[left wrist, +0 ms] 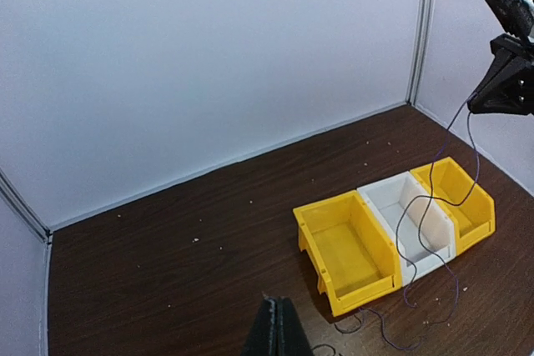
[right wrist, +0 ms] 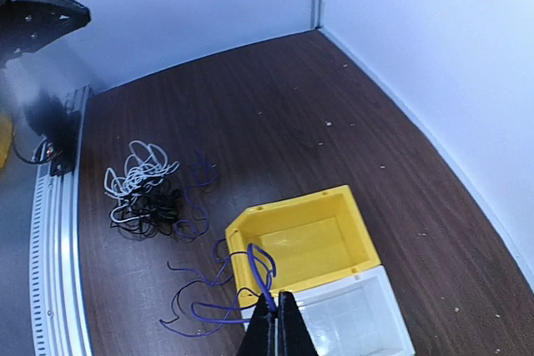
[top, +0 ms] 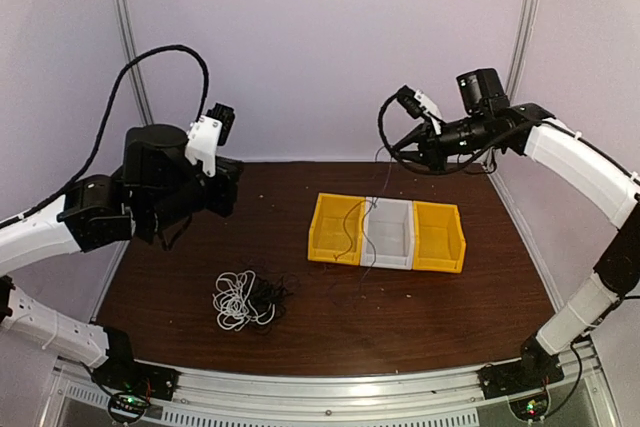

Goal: Untangle the cables

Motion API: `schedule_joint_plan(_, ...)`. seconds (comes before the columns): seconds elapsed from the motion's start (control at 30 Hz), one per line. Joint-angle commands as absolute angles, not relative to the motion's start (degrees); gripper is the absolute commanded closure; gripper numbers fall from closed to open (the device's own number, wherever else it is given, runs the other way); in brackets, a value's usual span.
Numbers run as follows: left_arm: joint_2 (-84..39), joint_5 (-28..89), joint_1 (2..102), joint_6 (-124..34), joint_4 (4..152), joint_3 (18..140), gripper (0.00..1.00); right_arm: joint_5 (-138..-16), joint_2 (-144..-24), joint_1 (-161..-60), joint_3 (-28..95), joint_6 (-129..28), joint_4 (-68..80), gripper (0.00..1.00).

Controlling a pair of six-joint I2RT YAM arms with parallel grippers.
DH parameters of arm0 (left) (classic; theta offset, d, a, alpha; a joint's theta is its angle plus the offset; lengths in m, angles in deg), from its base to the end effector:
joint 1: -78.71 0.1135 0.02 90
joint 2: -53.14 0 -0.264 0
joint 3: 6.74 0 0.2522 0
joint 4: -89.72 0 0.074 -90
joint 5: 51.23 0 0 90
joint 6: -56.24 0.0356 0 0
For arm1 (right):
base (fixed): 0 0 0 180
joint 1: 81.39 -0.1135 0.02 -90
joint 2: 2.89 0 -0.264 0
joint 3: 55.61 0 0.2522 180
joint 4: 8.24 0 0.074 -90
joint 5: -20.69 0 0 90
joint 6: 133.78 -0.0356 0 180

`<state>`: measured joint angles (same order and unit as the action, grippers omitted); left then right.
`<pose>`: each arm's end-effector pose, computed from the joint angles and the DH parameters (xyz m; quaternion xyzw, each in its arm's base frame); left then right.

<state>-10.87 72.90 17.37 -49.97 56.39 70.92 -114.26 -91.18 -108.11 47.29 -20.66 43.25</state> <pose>0.1359 -0.2070 0.3755 0.1439 0.7866 -0.1577 0.5794 0.2884 0.1733 0.3815 -0.5033 0.6776 0.3547 0.4022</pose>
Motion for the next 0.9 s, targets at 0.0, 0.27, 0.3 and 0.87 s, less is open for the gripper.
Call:
schedule_joint_plan(0.0, -8.0, 75.1, 19.6, -48.6, 57.0, 75.5, 1.00, -114.9, -83.6, -102.2, 47.0, -26.6, 35.8, 1.00)
schedule_joint_plan(0.27, -7.0, 73.8, 21.0, -49.4, 60.5, 70.6, 1.00, -110.4, -76.4, -94.6, 42.8, -26.7, 35.8, 1.00)
schedule_joint_plan(0.3, -6.9, 73.4, 21.2, -49.7, 61.1, 69.4, 1.00, -111.0, -76.0, -93.1, 42.5, -26.7, 36.1, 1.00)
schedule_joint_plan(0.87, -39.1, 37.5, 20.4, -48.6, 107.7, 61.5, 0.43, -133.3, -77.6, -88.9, 59.5, -37.9, 26.8, 1.00)
